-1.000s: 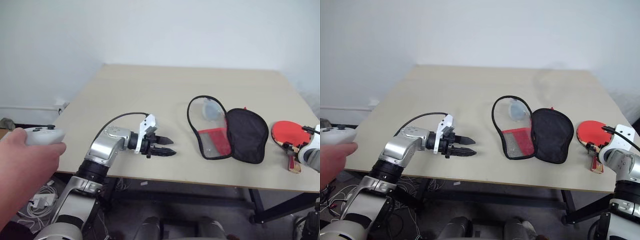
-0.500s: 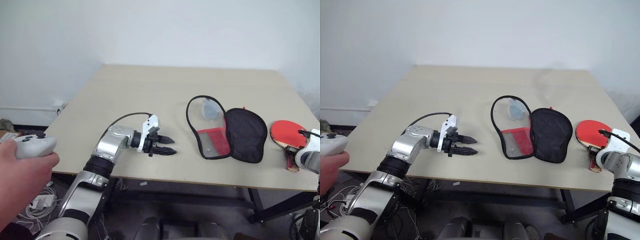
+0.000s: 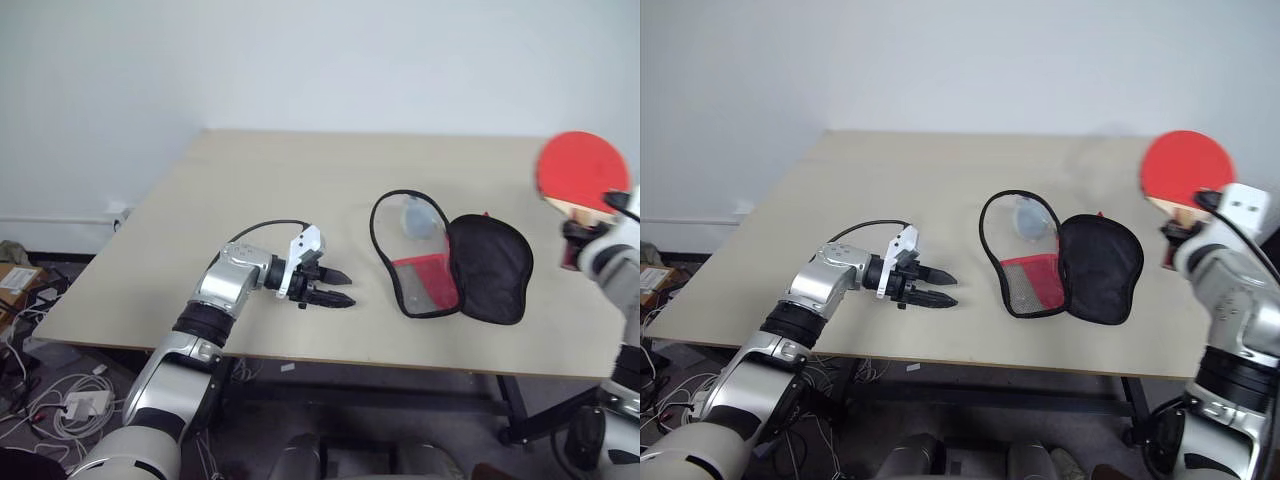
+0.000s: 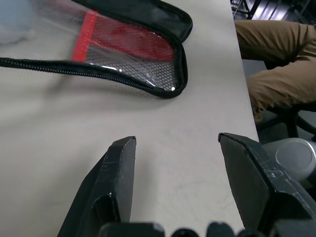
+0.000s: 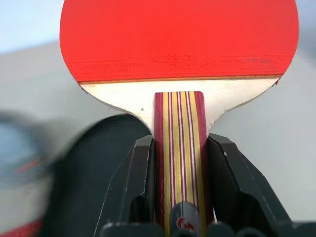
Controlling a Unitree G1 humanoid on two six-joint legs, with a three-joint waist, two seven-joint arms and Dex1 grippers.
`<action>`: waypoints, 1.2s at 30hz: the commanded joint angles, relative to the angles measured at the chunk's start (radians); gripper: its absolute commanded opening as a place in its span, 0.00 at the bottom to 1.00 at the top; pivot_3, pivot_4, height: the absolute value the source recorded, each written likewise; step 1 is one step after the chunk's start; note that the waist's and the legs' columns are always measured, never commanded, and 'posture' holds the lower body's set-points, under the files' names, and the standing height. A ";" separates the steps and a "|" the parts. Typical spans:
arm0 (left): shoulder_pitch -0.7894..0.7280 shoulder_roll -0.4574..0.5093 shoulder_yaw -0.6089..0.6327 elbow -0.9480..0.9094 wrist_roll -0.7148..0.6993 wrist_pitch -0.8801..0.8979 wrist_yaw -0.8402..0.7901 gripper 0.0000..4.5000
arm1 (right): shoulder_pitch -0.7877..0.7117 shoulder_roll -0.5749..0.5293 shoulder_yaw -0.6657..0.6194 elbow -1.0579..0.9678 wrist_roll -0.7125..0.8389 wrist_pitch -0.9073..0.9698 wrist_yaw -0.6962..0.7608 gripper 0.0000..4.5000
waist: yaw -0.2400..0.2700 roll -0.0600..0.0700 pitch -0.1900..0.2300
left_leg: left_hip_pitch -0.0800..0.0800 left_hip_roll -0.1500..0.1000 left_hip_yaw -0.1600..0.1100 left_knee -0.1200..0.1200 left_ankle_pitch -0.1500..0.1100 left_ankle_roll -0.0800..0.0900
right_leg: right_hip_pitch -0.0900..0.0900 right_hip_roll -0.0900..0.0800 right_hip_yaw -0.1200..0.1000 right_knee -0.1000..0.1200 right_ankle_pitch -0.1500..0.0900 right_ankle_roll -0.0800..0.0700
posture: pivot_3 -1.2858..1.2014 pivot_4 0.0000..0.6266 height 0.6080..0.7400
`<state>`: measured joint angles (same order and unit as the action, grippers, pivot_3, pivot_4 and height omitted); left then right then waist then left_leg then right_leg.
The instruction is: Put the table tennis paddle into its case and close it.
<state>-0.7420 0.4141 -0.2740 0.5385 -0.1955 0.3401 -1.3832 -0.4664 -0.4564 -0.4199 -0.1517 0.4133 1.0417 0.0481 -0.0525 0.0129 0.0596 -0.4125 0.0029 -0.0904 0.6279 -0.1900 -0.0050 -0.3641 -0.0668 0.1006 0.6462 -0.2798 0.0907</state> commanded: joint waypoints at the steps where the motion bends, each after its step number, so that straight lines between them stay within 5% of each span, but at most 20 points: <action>1: -0.028 0.003 0.011 -0.027 0.000 0.011 0.000 0.62 | 0.006 0.022 0.103 -0.068 -0.059 -0.046 -0.023 0.25 | 0.004 0.000 0.000 | 0.000 0.000 0.000 0.000 0.000 0.000 | 0.000 0.000 0.000 0.000 0.000 0.000 | 0.52 0.00 1.00; 23: -0.041 -0.008 -0.005 -0.021 0.031 0.022 -0.002 0.62 | 0.179 0.235 0.107 -0.064 -0.116 -0.085 -0.136 0.25 | 0.001 -0.001 0.000 | -0.005 -0.002 -0.001 0.001 0.002 0.000 | -0.009 -0.001 0.000 0.010 0.000 -0.001 | 0.52 0.00 1.00; 36: -0.059 -0.017 0.008 -0.012 0.017 0.026 -0.008 0.62 | 0.179 0.253 0.109 -0.037 -0.129 -0.044 -0.152 0.25 | 0.001 -0.002 -0.001 | -0.005 -0.002 -0.001 0.001 0.002 0.000 | -0.008 -0.001 0.000 0.010 0.000 0.000 | 0.52 0.00 1.00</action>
<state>-0.7767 0.3959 -0.2906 0.5496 -0.1664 0.3708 -1.3886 -0.2753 -0.2143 -0.3081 -0.1712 0.2916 0.9870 -0.0945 -0.0513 0.0108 0.0591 -0.4172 0.0007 -0.0918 0.6289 -0.1878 -0.0053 -0.3723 -0.0679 0.1008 0.6563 -0.2800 0.0906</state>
